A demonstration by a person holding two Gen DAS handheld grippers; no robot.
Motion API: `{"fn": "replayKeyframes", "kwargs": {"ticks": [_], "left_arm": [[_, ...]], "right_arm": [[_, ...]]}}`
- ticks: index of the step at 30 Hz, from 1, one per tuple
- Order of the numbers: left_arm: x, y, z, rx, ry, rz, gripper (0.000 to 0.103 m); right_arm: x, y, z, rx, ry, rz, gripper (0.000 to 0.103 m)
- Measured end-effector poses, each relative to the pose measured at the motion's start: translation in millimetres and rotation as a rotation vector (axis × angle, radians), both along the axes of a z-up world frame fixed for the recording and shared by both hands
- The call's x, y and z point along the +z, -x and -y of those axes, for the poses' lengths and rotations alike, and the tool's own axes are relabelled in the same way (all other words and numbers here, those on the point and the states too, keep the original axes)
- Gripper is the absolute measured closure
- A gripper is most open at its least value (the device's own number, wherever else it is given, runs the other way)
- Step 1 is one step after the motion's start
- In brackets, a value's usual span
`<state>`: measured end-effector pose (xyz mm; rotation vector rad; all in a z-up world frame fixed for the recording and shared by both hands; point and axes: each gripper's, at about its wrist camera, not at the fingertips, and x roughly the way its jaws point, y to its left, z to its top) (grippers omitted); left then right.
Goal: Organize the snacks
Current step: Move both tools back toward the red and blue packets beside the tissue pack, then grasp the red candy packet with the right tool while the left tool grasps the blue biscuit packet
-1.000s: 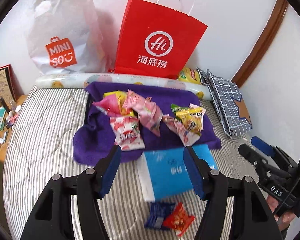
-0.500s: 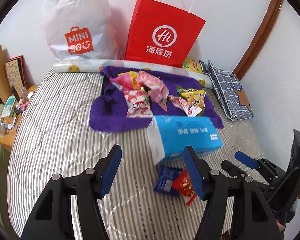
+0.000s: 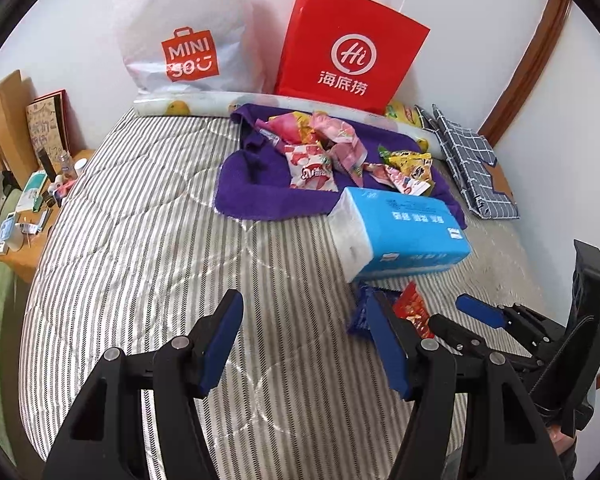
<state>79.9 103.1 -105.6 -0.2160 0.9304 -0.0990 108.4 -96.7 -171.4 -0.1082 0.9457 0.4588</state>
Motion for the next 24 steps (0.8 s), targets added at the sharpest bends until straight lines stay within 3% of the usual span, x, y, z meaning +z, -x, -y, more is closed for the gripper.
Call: {"fn": "replayKeyframes", "kwargs": {"ticks": [10, 16, 18, 24], "left_arm": [[-18.1, -9.4, -0.1, -0.005, 0.015, -0.038, 0.04], [-27.0, -16.0, 5.6, -0.014, 0.011, -0.06, 0.04], [-29.5, -17.9, 9.0, -0.022, 0.01, -0.066, 0.04], [-38.3, -26.4, 26.0, -0.058, 0.007, -0.081, 0.04]], "right_arm": [[-26.1, -3.3, -9.5, 0.036, 0.012, -0.059, 0.055], [-35.1, -5.7, -15.2, 0.05, 0.034, -0.049, 0.054], [-33.5, -6.4, -11.5, 0.045, 0.015, -0.043, 0.063], [-17.1, 1.5, 8.0, 0.035, 0.015, 0.016, 0.063]]}}
